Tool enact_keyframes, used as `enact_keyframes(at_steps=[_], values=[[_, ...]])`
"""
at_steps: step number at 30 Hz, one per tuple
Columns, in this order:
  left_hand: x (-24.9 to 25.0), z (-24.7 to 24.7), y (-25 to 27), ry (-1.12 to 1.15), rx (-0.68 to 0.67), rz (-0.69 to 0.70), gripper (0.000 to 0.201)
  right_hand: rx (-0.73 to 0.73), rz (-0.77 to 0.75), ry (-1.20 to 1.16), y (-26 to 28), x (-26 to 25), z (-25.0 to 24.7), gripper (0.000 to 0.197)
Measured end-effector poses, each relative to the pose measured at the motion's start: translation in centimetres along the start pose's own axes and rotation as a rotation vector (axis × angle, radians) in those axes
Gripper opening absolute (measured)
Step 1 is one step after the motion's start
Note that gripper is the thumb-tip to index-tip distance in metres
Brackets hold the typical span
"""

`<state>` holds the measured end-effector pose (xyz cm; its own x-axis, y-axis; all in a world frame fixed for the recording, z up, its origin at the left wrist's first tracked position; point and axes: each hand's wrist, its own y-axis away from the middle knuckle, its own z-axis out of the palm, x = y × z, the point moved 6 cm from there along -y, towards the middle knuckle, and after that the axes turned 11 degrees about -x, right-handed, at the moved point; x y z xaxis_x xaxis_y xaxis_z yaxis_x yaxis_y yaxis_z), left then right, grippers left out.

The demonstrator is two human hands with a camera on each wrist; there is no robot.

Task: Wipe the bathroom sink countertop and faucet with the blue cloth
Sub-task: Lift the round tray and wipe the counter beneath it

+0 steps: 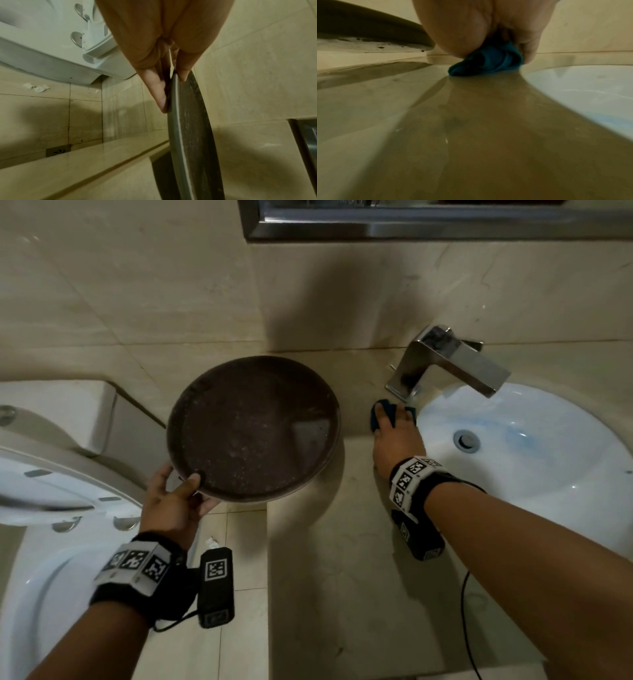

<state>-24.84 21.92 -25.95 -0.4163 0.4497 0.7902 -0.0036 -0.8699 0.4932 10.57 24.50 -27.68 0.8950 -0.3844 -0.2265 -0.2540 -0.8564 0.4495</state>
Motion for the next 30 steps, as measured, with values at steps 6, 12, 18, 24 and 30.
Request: enact_keyframes(at_steps=[6,12,18,24,30], values=[[-1.0,3.4,0.3,-0.029,-0.069,-0.059,0.044,-0.058,0.021,-0.134,2.1,2.6,-0.7,0.071],[-2.5,5.2,-0.4,-0.086,-0.047,-0.104,0.055,0.004,0.059,-0.217,3.8,5.8,-2.0,0.057],[-3.2,6.5,-0.9,-0.109,-0.07,-0.108,0.054,0.018,0.183,-0.3,5.1,9.6,-2.8,0.06],[-3.6,6.4,-1.6,-0.148,-0.038,-0.116,0.052,0.021,0.204,-0.351,6.3,11.1,-3.7,0.059],[-3.7,6.1,-2.1,-0.182,-0.016,-0.094,0.052,0.004,0.224,-0.316,7.2,12.0,-3.8,0.059]])
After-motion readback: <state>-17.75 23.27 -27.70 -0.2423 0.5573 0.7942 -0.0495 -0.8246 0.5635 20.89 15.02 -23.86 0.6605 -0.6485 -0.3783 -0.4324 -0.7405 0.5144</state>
